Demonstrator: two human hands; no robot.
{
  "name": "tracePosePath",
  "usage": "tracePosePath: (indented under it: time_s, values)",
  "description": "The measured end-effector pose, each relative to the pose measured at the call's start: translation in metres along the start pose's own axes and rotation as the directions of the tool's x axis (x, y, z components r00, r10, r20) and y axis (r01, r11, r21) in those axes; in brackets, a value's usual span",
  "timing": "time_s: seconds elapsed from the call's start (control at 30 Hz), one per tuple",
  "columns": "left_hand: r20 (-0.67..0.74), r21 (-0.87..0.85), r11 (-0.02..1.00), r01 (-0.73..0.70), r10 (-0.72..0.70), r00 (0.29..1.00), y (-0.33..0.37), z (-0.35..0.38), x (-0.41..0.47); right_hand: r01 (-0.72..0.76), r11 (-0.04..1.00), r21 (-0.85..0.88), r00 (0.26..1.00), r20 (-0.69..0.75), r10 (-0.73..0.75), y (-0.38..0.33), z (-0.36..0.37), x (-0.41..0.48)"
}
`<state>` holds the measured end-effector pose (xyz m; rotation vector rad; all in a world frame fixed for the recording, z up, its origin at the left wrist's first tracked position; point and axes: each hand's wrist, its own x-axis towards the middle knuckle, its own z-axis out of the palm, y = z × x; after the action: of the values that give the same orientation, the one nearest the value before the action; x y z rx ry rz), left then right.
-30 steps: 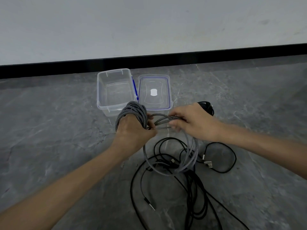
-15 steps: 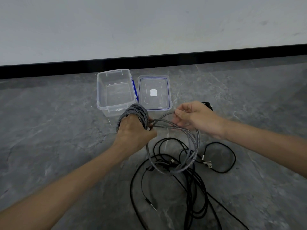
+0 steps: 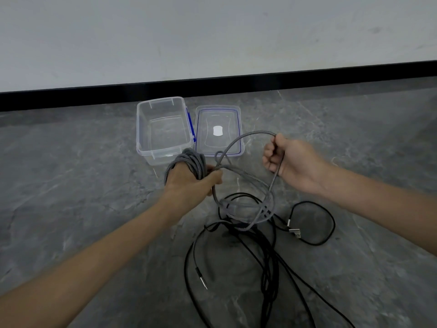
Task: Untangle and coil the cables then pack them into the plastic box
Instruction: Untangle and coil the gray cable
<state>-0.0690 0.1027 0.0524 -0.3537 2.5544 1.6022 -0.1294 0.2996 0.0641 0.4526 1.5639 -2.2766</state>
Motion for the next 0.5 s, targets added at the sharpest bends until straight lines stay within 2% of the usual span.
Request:
tracePosePath:
  time_s: [0.07, 0.13, 0.23, 0.33, 0.4, 0.5]
  values:
    - [-0.038, -0.109, 0.994, 0.015, -0.019, 0.999, 0.002, 0.0, 0.001, -0.074, 0.997, 0.023, 0.994, 0.088, 0.072, 0.003, -0.002, -0.003]
    - [-0.093, -0.206, 0.977, 0.047, -0.068, 0.993, 0.003, -0.001, 0.003, -0.099, 0.993, -0.069, 0.967, 0.229, 0.112, 0.004, -0.006, -0.007]
    - [-0.138, -0.324, 0.939, 0.117, -0.169, 0.976, 0.004, -0.002, 0.004, -0.012, 0.963, -0.27, 0.909, 0.399, 0.123, 0.003, -0.012, -0.012]
    - [-0.161, -0.425, 0.89, 0.165, -0.254, 0.954, 0.006, -0.005, 0.007, 0.053, 0.878, -0.476, 0.835, 0.502, 0.223, 0.01, -0.017, -0.017]
    - [-0.167, -0.419, 0.892, 0.169, -0.259, 0.951, 0.008, -0.006, 0.008, 0.1, 0.835, -0.542, 0.812, 0.529, 0.246, 0.016, -0.017, -0.02]
    - [-0.169, -0.393, 0.904, 0.171, -0.253, 0.953, 0.007, -0.007, 0.007, 0.145, 0.801, -0.581, 0.889, 0.432, 0.152, 0.015, -0.017, -0.016]
